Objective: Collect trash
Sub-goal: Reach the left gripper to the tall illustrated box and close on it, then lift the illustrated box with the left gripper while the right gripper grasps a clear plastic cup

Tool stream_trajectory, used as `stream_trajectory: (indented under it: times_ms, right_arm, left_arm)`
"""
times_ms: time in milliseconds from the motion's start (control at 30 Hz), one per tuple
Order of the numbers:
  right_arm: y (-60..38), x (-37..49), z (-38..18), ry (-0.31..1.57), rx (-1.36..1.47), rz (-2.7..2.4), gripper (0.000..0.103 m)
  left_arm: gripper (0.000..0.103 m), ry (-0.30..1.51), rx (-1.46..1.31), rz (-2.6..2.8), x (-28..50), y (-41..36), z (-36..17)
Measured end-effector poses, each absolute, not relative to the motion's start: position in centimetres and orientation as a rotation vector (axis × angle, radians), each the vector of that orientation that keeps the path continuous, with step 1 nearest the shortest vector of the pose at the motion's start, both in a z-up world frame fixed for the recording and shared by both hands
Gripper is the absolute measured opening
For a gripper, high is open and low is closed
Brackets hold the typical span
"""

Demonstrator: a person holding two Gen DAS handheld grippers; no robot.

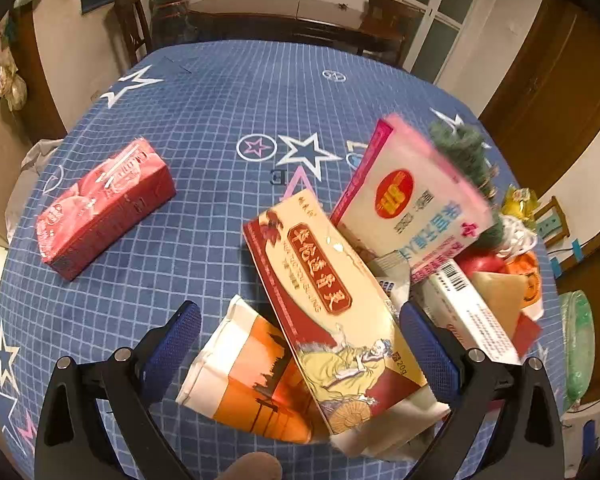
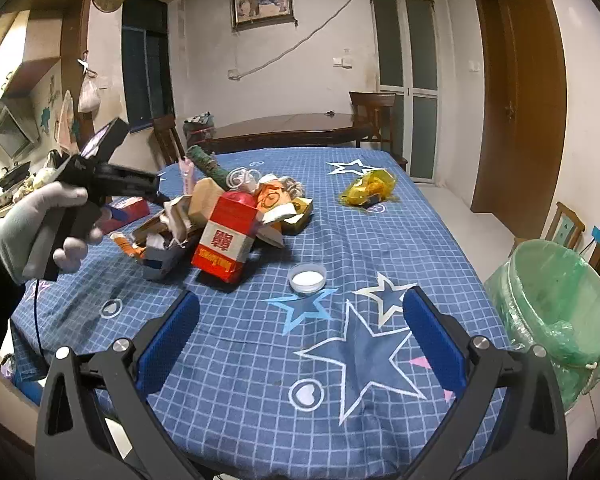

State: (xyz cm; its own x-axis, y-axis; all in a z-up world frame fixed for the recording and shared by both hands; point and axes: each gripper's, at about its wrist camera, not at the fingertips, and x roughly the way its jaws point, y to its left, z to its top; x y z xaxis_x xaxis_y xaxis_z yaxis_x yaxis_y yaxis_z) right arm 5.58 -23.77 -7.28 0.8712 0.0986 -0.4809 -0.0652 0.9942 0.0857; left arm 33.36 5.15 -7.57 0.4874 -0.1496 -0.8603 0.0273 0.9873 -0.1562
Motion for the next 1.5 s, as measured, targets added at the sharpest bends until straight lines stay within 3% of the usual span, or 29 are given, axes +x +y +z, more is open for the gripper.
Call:
stream_trajectory:
  times_ms: [133, 200, 267, 433, 500, 633, 967, 1000, 1067, 1100, 1500]
  right_arm:
    - [-23.5, 6.8, -7.7, 0.525, 0.062, 0.097, 0.098]
    - [-23.3, 7.3, -7.8, 0.533, 0.061, 0.104, 0.098]
    - [-23.2, 7.8, -8.0, 0.538, 0.054, 0.109, 0.098]
    - [-23.1, 9.7, -9.1, 0.573, 0.032, 0.134, 0.098]
    - [-23.3, 10.9, -9.7, 0.607, 0.027, 0.15, 0.093]
    - [-23.5, 13.9, -10.8, 0.694, 0.003, 0.173, 0.062]
    - [-22.8, 19.8, -12.7, 0.868, -0.065, 0.172, 0.06]
    - [-22.6, 20.0, -13.0, 0.879, -0.073, 0.171, 0.055]
    - [-22.6, 19.8, -13.1, 0.867, -0.072, 0.176, 0.049]
    - [-22.5, 19.6, -13.1, 0.859, -0.076, 0.171, 0.039]
    - [-21.3, 13.5, -9.1, 0.629, -0.054, 0.143, 0.038]
  left_arm:
    - [0.098, 1.046, -0.141, -0.124, 33.5, 5.3, -8.3]
    - [0.092, 1.031, -0.171, -0.151, 32.8, 5.6, -8.7]
    - [0.068, 1.025, -0.215, -0.177, 32.4, 6.2, -9.0]
    - [0.063, 0.988, -0.216, -0.203, 30.5, 7.0, -9.0]
    - [0.062, 0.962, -0.193, -0.211, 29.0, 7.0, -8.8]
    - [0.062, 0.9, -0.138, -0.221, 25.8, 6.6, -8.0]
    - [0.061, 0.863, -0.105, -0.255, 22.4, 5.8, -8.7]
    - [0.061, 0.858, -0.103, -0.257, 22.0, 5.7, -8.6]
    - [0.061, 0.846, -0.09, -0.254, 21.5, 5.3, -8.5]
    - [0.061, 0.843, -0.086, -0.251, 21.4, 5.2, -8.6]
    - [0.06, 0.671, -0.05, -0.185, 16.2, 4.2, -6.2]
